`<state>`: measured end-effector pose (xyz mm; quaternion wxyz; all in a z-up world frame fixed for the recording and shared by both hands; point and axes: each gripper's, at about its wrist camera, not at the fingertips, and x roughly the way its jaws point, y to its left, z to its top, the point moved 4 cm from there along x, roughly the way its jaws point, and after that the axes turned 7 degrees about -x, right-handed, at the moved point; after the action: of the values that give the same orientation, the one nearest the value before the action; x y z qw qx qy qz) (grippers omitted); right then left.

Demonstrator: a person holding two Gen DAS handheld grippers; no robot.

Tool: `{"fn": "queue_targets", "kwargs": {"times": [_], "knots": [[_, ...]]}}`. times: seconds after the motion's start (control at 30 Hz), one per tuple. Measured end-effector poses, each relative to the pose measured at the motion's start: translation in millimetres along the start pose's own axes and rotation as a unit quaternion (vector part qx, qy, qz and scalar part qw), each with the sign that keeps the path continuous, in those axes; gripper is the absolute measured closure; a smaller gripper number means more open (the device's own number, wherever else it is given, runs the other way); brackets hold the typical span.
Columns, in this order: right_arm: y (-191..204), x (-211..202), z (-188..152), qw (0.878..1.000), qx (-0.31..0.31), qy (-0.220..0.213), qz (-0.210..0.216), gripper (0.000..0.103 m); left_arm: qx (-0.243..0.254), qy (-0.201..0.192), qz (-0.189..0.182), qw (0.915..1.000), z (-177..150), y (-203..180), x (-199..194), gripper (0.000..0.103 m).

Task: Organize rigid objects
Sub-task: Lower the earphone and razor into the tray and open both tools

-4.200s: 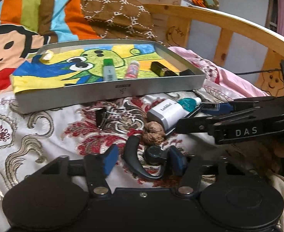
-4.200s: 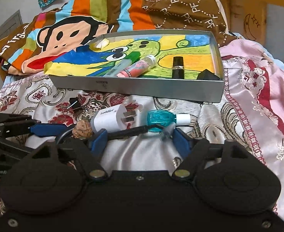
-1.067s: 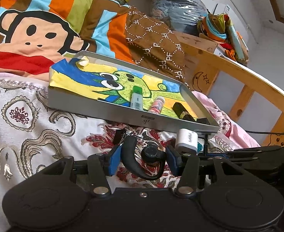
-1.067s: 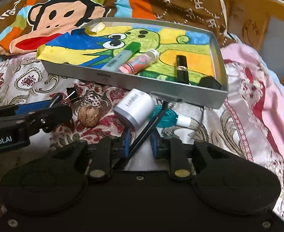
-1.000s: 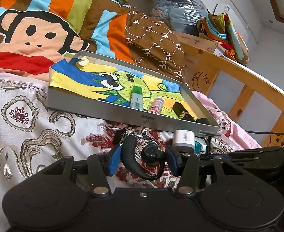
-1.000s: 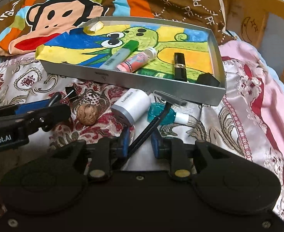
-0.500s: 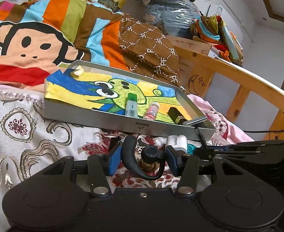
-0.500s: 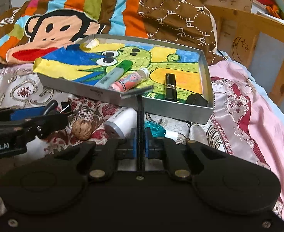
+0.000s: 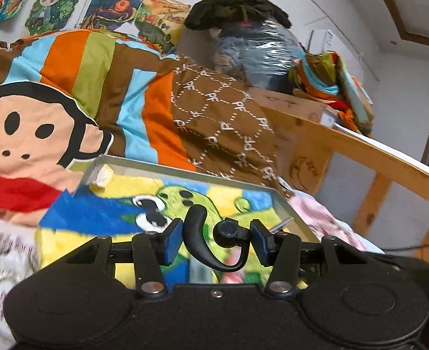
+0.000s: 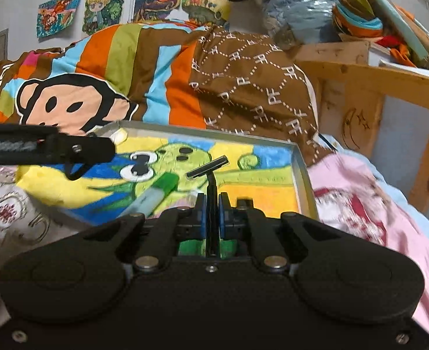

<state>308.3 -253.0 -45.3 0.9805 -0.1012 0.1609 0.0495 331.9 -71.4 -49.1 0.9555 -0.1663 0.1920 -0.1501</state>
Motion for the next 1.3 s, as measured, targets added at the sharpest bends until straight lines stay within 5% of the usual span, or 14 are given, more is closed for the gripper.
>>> {"fn": "queue_targets", "kwargs": {"times": [0.13, 0.3, 0.63, 0.73, 0.8, 1.03, 1.1, 1.3], "knots": [[3, 35, 3, 1.000, 0.000, -0.007, 0.017, 0.100, -0.004, 0.019, 0.022, 0.9996, 6, 14, 32, 0.051], [-2, 65, -14, 0.999, 0.025, 0.038, 0.024, 0.100, -0.007, 0.049, 0.047, 0.9977, -3, 34, 54, 0.051], [-2, 77, -30, 0.997, 0.032, 0.071, 0.025, 0.094, -0.001, 0.100, 0.065, 0.9929, -21, 41, 69, 0.050], [-3, 74, -29, 0.996, 0.037, 0.075, 0.020, 0.074, -0.013, 0.101, 0.062, 0.9929, -20, 44, 68, 0.050], [-5, 69, -26, 0.996, 0.046, 0.073, 0.020, 0.050, -0.026, 0.101, 0.061, 0.9927, -17, 46, 64, 0.043], [-14, 25, 6, 0.998, 0.049, 0.050, 0.009, 0.030, -0.043, 0.077, 0.069, 0.9937, 6, 48, 24, 0.029], [-15, 8, 14, 0.998, 0.049, 0.043, 0.007, 0.004, -0.034, 0.063, 0.070, 0.9950, 12, 44, 7, 0.021], [-11, -36, 26, 0.998, 0.050, 0.038, 0.013, 0.000, 0.017, 0.028, 0.081, 0.9962, 17, 29, -55, 0.009]]}}
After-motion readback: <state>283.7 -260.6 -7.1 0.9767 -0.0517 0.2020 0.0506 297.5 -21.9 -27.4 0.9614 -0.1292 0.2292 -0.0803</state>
